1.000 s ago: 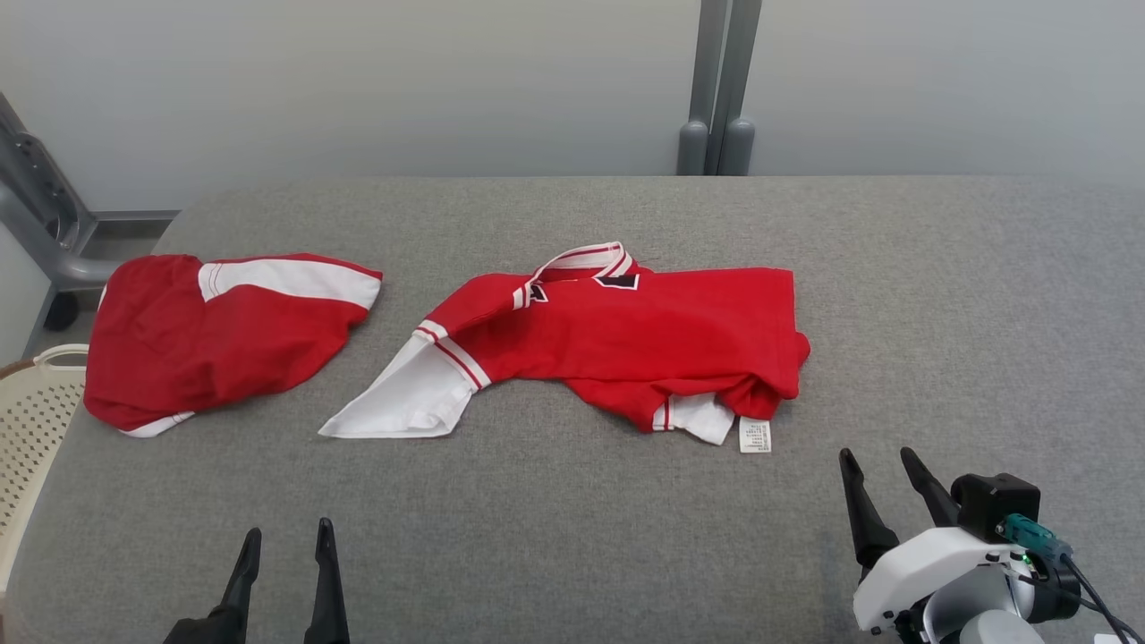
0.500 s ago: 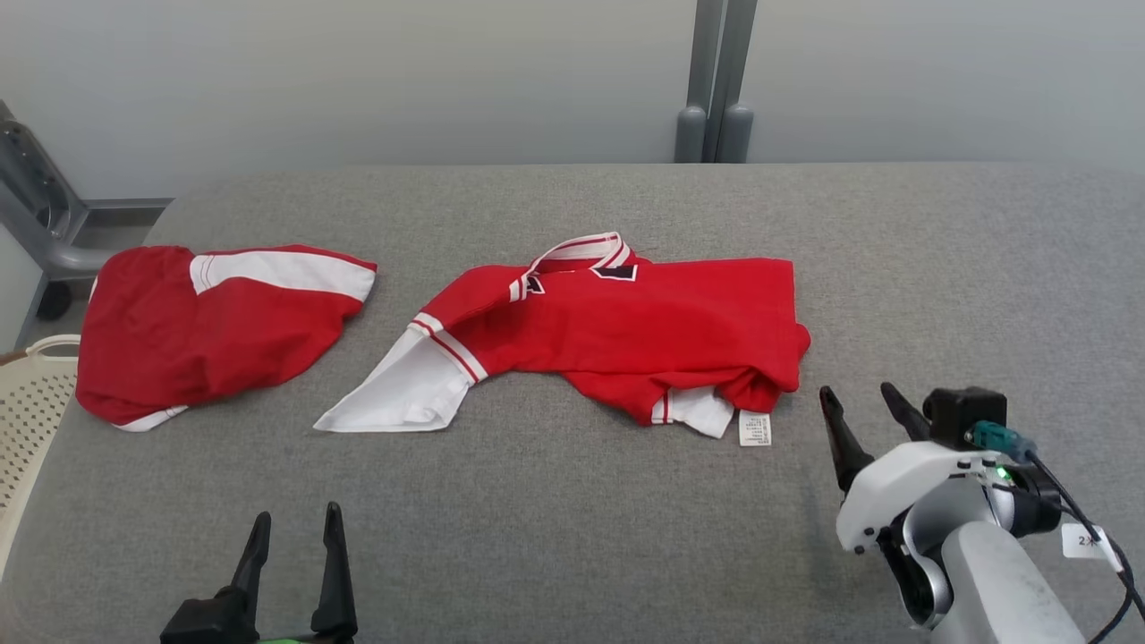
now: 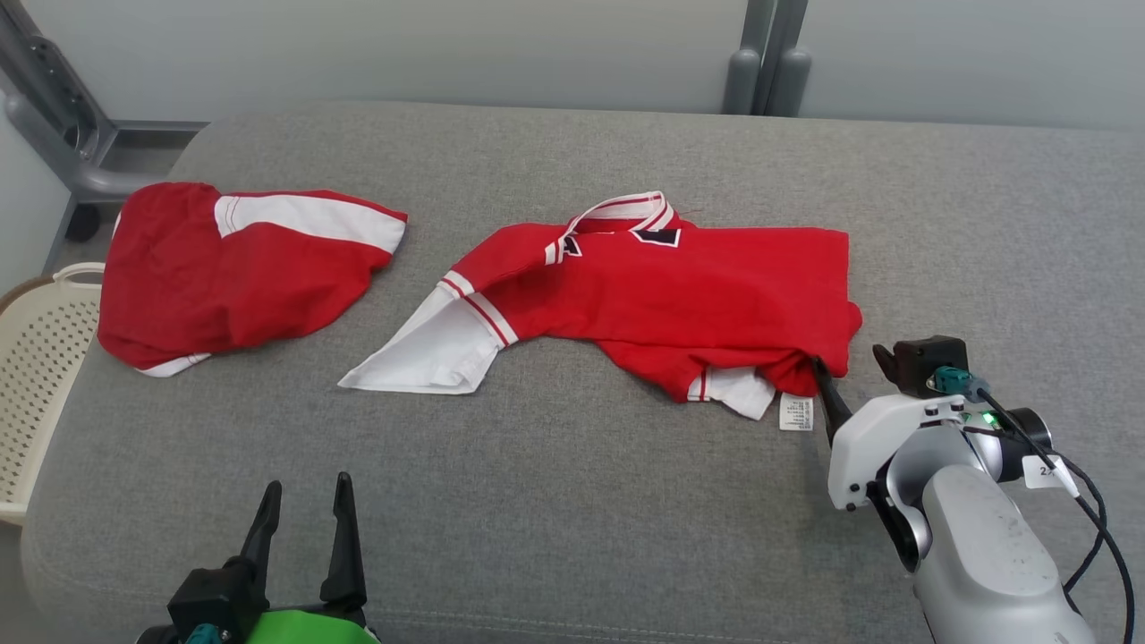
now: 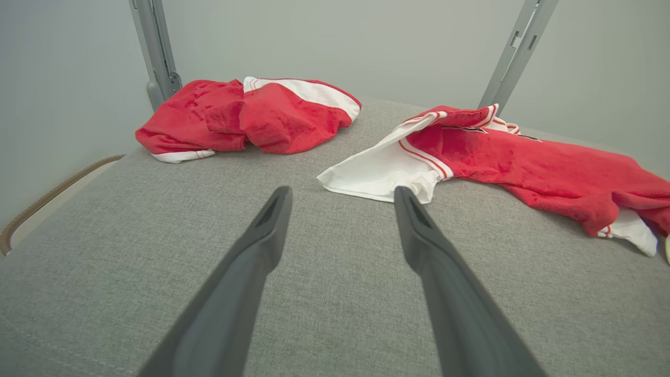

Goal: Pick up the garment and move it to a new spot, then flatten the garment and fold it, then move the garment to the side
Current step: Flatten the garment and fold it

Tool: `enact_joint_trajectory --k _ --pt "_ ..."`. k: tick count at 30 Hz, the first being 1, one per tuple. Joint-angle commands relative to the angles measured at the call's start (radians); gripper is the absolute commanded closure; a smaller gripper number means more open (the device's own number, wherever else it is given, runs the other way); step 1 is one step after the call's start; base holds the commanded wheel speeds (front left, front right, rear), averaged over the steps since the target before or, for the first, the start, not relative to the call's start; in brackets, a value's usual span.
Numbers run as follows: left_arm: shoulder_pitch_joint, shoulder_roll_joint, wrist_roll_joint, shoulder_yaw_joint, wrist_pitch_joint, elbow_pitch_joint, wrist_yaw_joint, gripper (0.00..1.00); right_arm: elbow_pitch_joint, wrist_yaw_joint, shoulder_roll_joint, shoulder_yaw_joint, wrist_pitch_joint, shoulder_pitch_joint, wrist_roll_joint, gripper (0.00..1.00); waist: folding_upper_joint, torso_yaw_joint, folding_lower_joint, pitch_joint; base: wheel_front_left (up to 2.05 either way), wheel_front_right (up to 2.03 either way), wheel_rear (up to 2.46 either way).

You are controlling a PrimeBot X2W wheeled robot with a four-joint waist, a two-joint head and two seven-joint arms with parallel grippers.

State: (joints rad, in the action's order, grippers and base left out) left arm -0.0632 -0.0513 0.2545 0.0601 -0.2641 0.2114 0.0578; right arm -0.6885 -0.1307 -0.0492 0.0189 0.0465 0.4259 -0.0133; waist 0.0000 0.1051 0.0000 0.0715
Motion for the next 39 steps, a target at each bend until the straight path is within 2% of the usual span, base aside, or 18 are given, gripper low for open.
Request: enact_joint_trajectory --k 1,8,9,10,11,12,13,18,25,32,39 --pt "0.021 0.000 0.005 0.001 0.000 0.000 0.000 0.00 -0.025 0.000 -0.003 0.001 0.013 0.021 -0.013 0.00 0.0000 0.022 0.0000 0.027 0.00 0.00 0.00" --pt "0.040 0.000 0.012 0.002 0.000 -0.001 -0.003 0.00 -0.076 0.000 -0.003 0.019 0.042 0.057 -0.040 0.00 0.0000 0.037 0.0000 0.058 0.00 0.00 0.00" --pt "0.041 0.000 0.013 0.002 0.000 -0.001 -0.004 0.00 -0.083 0.000 -0.003 0.020 0.047 0.061 -0.044 0.06 0.0000 0.038 0.0000 0.062 0.00 0.00 0.00" --pt "0.043 0.000 0.014 0.003 0.000 -0.002 -0.006 0.00 -0.091 0.000 -0.003 0.021 0.051 0.064 -0.041 0.19 0.0000 0.039 0.0000 0.065 0.00 0.00 0.00" --pt "0.045 0.000 0.014 0.003 0.000 -0.003 -0.007 0.00 -0.097 0.000 -0.003 0.023 0.056 0.068 -0.040 0.50 0.0000 0.039 0.0000 0.067 0.00 0.00 0.00" --pt "0.047 0.000 0.015 0.004 0.000 -0.002 -0.008 0.00 -0.103 0.000 -0.003 0.024 0.059 0.071 -0.042 0.71 0.0000 0.039 0.0000 0.069 0.00 0.00 0.00" --pt "0.049 0.000 0.017 0.005 0.000 -0.001 -0.009 0.00 -0.108 0.000 -0.003 0.029 0.067 0.074 -0.040 1.00 0.0000 0.039 0.0000 0.071 0.00 0.00 0.00" --pt "0.052 0.000 0.025 0.007 0.000 0.001 -0.017 0.00 -0.126 0.000 -0.003 0.043 0.095 0.067 -0.034 1.00 0.0000 0.029 0.0000 0.067 0.00 0.00 0.00" --pt "0.037 0.000 0.036 0.009 0.000 0.008 -0.024 0.00 -0.107 0.000 -0.003 0.114 0.117 0.030 -0.092 1.00 0.0000 0.004 0.0000 0.039 0.00 0.00 0.00" --pt "0.027 0.000 0.041 0.003 0.000 0.012 -0.027 0.00 -0.022 0.001 -0.008 0.208 0.108 -0.020 -0.161 1.00 0.0000 -0.019 0.0000 0.020 0.00 0.00 0.00" --pt "0.029 0.000 0.041 -0.004 0.000 0.018 -0.019 0.00 0.070 0.001 -0.043 0.281 0.054 -0.078 -0.168 1.00 0.0000 -0.031 0.0000 0.015 0.00 0.00 0.00"
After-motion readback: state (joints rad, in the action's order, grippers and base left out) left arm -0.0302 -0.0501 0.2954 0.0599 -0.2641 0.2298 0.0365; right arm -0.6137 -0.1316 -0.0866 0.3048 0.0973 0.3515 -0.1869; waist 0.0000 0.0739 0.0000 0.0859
